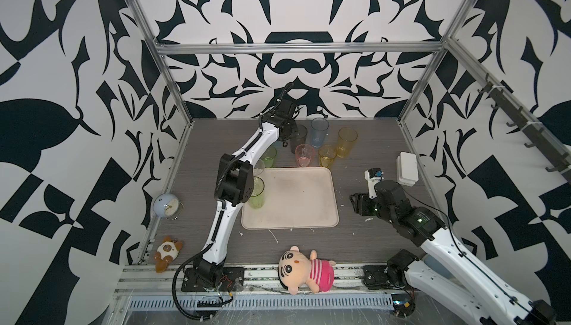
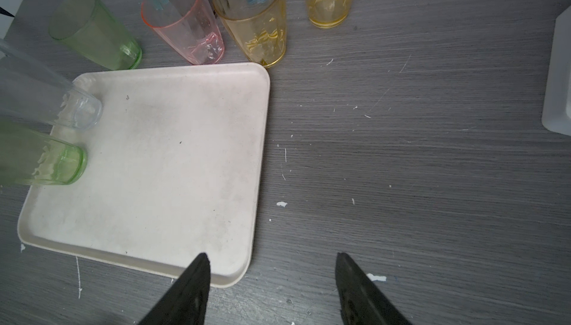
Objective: Place the glasses into the tray
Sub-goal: Pick up the glass from the top-center of the table, then place the glass on the tray.
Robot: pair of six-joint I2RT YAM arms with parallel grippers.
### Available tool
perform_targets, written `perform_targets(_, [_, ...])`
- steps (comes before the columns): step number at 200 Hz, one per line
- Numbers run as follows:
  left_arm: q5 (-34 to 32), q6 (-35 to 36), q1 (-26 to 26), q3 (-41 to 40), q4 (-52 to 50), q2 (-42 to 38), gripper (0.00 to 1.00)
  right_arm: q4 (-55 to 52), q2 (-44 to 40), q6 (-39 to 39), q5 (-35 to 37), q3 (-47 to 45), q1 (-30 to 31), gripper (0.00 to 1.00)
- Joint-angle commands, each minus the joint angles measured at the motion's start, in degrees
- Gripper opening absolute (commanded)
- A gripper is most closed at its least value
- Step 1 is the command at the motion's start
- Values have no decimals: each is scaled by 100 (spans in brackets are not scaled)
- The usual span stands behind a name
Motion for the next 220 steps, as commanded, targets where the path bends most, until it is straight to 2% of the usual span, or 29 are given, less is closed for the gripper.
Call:
perform_targets(1, [-115,-8,5,-111,-10,-173,29,34,-86,60,30,27,19,67])
perform_targets(107, [-233,141,14,-292,-89,-984,5,197,-39,191,-64,-35,18,67])
perform_targets(175, [-41,296,-16,-508,-513,-1849,0,429,194,259,-144,-17,22,67])
perform_targets(220, [-31,447,-48,-560,-1296,-2411,0,547,293,294,-204,45,23,67])
